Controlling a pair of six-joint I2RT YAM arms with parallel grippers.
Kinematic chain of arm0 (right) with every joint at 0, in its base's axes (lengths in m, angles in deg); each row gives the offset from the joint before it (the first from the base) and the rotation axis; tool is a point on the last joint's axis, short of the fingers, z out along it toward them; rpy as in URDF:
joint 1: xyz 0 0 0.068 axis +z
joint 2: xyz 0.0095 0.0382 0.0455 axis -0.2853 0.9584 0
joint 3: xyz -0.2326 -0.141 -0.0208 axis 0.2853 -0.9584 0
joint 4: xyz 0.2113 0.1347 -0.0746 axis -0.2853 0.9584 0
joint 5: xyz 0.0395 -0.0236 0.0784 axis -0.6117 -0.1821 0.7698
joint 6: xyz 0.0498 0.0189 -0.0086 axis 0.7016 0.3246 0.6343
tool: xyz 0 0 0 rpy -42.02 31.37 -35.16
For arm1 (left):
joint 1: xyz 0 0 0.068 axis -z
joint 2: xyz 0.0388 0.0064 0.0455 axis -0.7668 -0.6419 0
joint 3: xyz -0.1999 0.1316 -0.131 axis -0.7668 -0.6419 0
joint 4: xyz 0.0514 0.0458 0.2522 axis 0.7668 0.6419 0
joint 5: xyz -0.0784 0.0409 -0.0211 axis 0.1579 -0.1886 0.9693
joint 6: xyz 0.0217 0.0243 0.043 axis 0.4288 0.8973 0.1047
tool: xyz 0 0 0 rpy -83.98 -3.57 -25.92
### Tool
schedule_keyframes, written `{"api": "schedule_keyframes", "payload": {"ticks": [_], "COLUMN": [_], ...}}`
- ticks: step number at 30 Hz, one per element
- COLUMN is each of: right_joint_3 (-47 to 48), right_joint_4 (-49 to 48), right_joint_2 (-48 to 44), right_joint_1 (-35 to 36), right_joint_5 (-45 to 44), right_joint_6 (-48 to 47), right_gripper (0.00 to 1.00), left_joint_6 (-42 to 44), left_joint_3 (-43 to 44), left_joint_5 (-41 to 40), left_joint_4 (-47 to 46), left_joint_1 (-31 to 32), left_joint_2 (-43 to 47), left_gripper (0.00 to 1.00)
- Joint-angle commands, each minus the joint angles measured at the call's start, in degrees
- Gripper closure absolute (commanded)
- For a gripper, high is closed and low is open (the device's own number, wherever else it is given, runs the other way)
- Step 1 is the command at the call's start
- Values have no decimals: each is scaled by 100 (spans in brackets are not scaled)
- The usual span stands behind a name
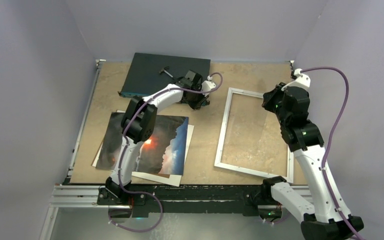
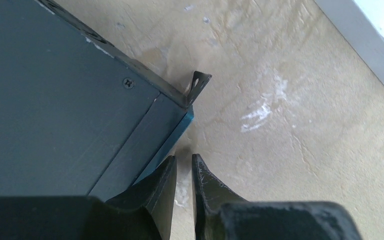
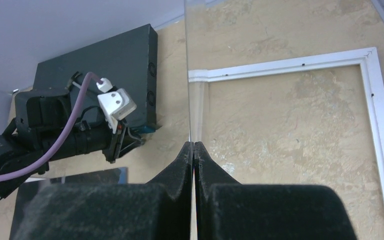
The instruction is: Put the photo into the frame
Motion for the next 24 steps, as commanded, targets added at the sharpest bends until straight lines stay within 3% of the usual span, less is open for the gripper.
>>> {"api": "schedule_keyframes", "payload": {"ticks": [1, 5, 6, 8, 12, 24], "right_joint_3": [23, 183, 243, 372, 629, 866], "right_joint_4": [-246, -141, -110, -56, 54, 297], "right_joint_2": [-80, -82, -91, -110, -118, -82], "right_joint_1": [-28, -28, -28, -28, -28, -28], "right_joint_5": [86, -7, -61, -212, -442, -660], "right_joint_6": [42, -5, -36, -94, -153, -166], "right_gripper": [100, 100, 100, 100, 100, 100], "left_joint_6": [-103, -416, -530, -727, -1167, -2193], "left_joint_3": [571, 456, 378, 158, -482, -1143], "left_joint_5": [-1052, -561, -324, -41, 431, 978], "left_joint_4": [-855, -711, -650, -509, -415, -972], "left_joint_1": [-423, -380, -322, -144, 268, 1132], "left_joint_2": [-329, -22, 145, 491, 1069, 1063], "left_gripper": [83, 81, 77, 58, 40, 37]}}
